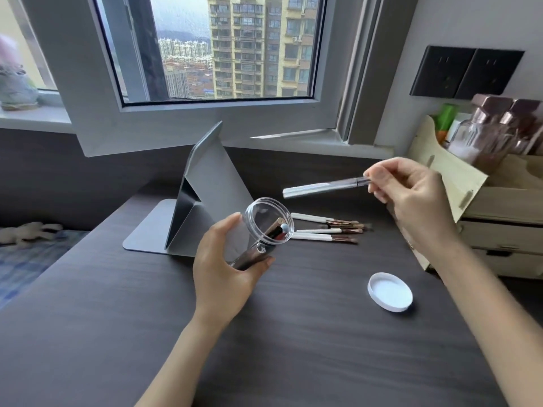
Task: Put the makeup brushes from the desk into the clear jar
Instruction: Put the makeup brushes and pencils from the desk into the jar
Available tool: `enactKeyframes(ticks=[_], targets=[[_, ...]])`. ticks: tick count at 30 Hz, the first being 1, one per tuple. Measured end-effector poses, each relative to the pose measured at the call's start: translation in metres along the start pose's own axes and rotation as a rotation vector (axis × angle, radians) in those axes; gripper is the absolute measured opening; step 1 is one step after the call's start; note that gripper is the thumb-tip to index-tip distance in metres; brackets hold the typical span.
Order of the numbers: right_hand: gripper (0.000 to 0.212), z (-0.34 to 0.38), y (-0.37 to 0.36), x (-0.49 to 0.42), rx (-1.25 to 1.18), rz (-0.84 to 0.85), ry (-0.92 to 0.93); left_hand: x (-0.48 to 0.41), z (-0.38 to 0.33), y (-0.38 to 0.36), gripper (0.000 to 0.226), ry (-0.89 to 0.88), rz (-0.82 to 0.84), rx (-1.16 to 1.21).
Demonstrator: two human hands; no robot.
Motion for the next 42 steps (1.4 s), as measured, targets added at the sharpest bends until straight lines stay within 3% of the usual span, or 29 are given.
enactKeyframes(ticks=[5,13,15,17,19,25,29,35,39,42], targets=[[0.013,0.040,-0.029,0.049,0.197,0.069,0.151,0.005,-0.012,-0.011,0.073,-0.112,0.086,-0.091],[0.029,0.045,-0.085,0.074,0.465,-0.010,0.527,0.010,-0.018,-0.022,0.071,-0.169,0.196,-0.162],[0.024,0.033,-0.073,0.067,0.377,-0.010,0.453,0.009,-0.015,-0.018,0.071,-0.145,0.167,-0.141],[0.023,-0.003,-0.048,0.046,0.318,-0.070,0.252,0.007,-0.012,-0.015,0.072,-0.110,0.132,-0.109],[0.023,-0.054,-0.028,0.021,0.508,-0.114,0.076,0.005,-0.009,-0.012,0.072,-0.071,0.105,-0.075],[0.031,-0.164,-0.044,-0.010,1.225,0.317,-0.018,0.003,-0.002,-0.008,0.072,-0.007,0.064,-0.012],[0.038,-0.184,-0.045,-0.012,1.417,0.452,-0.048,0.002,0.002,-0.006,0.072,0.004,0.050,-0.011],[0.024,-0.190,-0.039,-0.012,1.358,0.437,0.010,0.002,0.003,-0.008,0.074,0.006,0.063,-0.020],[0.017,-0.177,-0.023,-0.008,1.113,0.296,-0.082,0.002,0.001,-0.008,0.074,0.002,0.074,-0.036],[0.014,-0.130,-0.010,0.006,0.895,0.164,0.010,0.002,0.000,-0.007,0.074,0.001,0.060,-0.027]])
Point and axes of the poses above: each hand's wrist, its own x-axis away from the middle knuckle, its own y-axis out of the back of the hand, z = x × y, the point moved 9 cm from there along -x, towards the middle knuckle, and after that the axes turned 11 degrees about x, right-handed, at the moved point
